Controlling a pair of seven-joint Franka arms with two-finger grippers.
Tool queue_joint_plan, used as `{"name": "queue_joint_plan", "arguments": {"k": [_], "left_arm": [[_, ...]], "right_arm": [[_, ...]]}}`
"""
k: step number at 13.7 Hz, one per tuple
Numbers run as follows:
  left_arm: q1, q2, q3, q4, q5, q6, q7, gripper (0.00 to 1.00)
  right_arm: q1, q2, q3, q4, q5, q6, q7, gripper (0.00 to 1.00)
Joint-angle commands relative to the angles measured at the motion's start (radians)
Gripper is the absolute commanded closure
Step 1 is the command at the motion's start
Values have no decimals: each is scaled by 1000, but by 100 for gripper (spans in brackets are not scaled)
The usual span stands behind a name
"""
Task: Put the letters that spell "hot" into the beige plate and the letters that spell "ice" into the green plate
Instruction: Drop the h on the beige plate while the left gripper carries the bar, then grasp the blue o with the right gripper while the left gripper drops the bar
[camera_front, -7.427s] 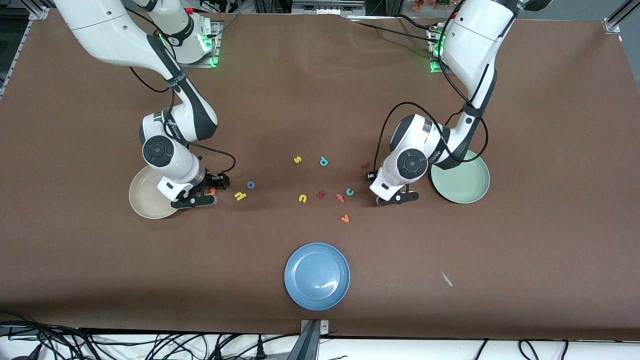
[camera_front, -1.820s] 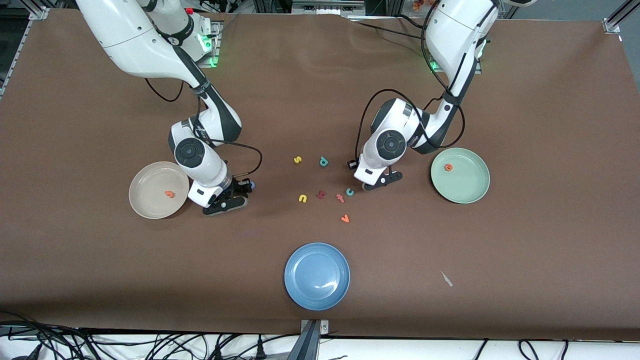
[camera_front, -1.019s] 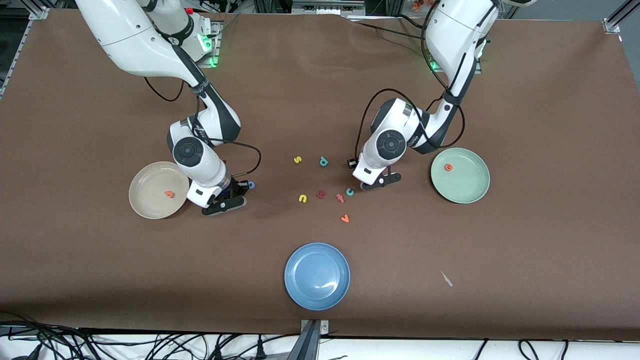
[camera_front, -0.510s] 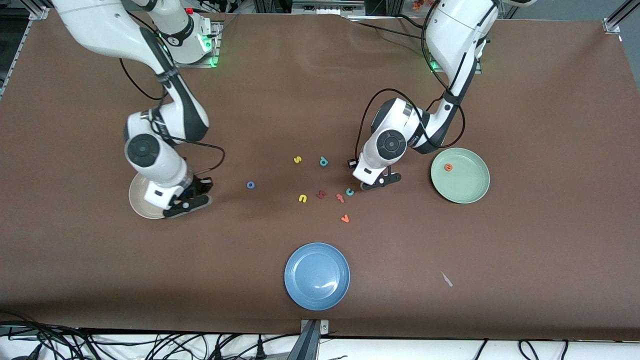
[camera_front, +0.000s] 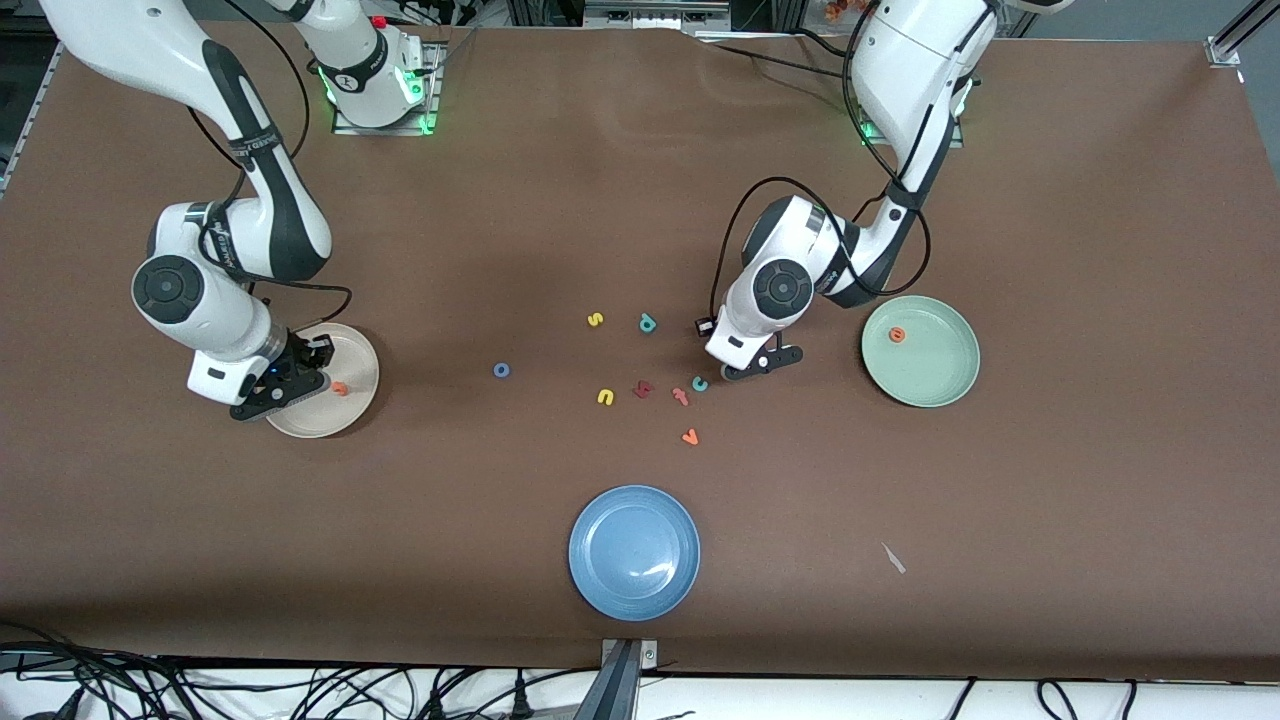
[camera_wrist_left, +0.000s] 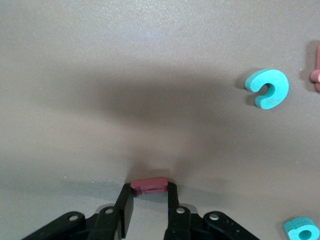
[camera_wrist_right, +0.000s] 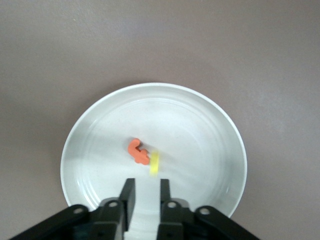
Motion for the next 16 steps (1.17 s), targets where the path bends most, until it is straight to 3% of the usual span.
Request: {"name": "queue_joint_plan", "arguments": {"k": [1,4,10,14,16], "left_arm": [[-11,-18,14,-25,9,-4,14,91],[-4,-29,14,-19,9,-19,12,91],[159,-161,19,117,7,-368,141,90],[347,-193,22,170,23,-575,373,90],[413,-192,17,167,134,-611,472,90]], "right_arm": [[4,-31,6,-30,31,3,-8,27],[5,-22,26,-27,111,2,27,27],[17,35,222,28,117,11,383,27],[125,104,228,100,105,23,530,27],[152,123,230,122,102,25,567,27]]}}
